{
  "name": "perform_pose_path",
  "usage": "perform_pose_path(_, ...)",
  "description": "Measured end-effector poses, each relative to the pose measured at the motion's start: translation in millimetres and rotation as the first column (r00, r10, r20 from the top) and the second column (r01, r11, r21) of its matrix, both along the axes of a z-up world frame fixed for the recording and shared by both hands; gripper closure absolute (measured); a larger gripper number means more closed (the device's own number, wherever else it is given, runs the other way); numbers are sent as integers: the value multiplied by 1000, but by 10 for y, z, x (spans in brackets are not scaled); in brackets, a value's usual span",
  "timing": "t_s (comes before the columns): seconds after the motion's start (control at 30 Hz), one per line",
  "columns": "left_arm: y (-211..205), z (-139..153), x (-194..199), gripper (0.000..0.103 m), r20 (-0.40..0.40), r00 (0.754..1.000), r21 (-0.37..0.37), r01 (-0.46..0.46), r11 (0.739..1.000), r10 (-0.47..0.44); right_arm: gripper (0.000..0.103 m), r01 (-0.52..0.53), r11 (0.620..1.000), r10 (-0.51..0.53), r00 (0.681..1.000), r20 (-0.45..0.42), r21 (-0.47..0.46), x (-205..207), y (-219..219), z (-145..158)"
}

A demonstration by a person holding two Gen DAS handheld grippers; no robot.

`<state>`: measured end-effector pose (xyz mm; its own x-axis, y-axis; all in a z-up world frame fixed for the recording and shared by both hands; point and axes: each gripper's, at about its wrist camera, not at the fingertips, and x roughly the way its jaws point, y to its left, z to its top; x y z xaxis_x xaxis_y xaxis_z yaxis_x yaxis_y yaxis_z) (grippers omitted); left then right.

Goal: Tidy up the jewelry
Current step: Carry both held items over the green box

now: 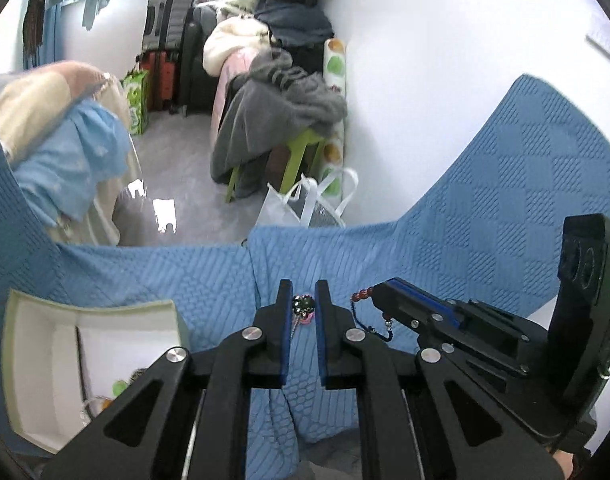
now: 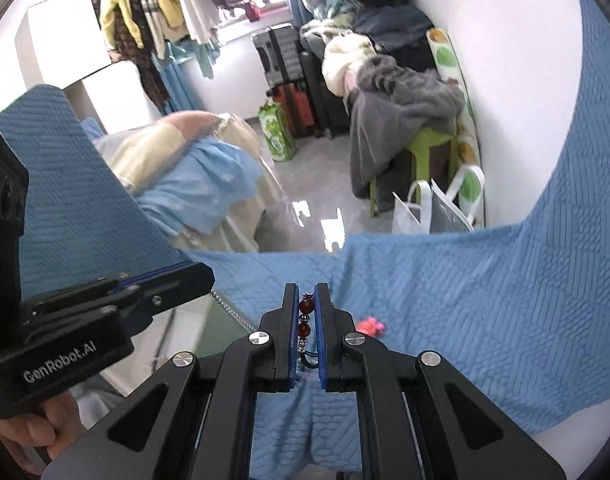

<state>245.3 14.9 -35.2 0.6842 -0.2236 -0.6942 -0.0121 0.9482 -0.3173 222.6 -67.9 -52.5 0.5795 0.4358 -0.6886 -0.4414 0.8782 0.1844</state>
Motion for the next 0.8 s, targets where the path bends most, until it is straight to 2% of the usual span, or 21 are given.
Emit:
perform_pose_path(0.17,145,342,-105,93,39,999,15,-13,1000,12,97,-29,1000,29,999,46,0,-98,197,336)
perform_pose_path(0.5,606,954,-375,93,113,993,57,-53,997,47,97,-101,995,101,990,100,5,-353,685,795)
perform_pose_path(0.67,870,952,-505,93,119,989,57,-94,994,87,97,-150,989,149,983,106,2,-472,1015,843)
perform_pose_path(0.8,1115,707,-651,93,85,989,42,-123,991,119,97,-190,982,191,978,79,-11,-566,1234,665)
